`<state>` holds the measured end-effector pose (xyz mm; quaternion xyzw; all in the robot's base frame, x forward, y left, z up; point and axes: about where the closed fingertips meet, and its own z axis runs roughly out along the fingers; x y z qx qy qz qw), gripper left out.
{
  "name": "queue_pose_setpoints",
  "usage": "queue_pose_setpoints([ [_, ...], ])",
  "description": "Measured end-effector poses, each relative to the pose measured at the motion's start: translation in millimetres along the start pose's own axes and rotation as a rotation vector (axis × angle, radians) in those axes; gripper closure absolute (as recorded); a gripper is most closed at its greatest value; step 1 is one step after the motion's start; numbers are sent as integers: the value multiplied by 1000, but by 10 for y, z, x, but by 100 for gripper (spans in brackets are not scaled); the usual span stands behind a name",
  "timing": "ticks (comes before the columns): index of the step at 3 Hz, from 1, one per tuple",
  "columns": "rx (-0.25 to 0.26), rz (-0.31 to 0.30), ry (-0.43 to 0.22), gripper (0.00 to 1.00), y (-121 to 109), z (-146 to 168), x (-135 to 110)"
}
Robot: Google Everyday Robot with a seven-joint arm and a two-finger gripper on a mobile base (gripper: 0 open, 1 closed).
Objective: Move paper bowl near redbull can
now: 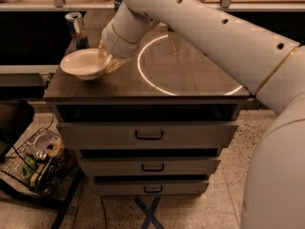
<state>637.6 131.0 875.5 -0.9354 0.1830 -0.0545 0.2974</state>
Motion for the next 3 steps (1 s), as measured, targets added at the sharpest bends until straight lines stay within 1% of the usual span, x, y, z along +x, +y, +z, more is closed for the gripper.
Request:
queue_pose_setpoints([
  [2,-4,-2,-6,12,2,39,-20],
  [3,-6,-3,-9,0,3,56,-29],
])
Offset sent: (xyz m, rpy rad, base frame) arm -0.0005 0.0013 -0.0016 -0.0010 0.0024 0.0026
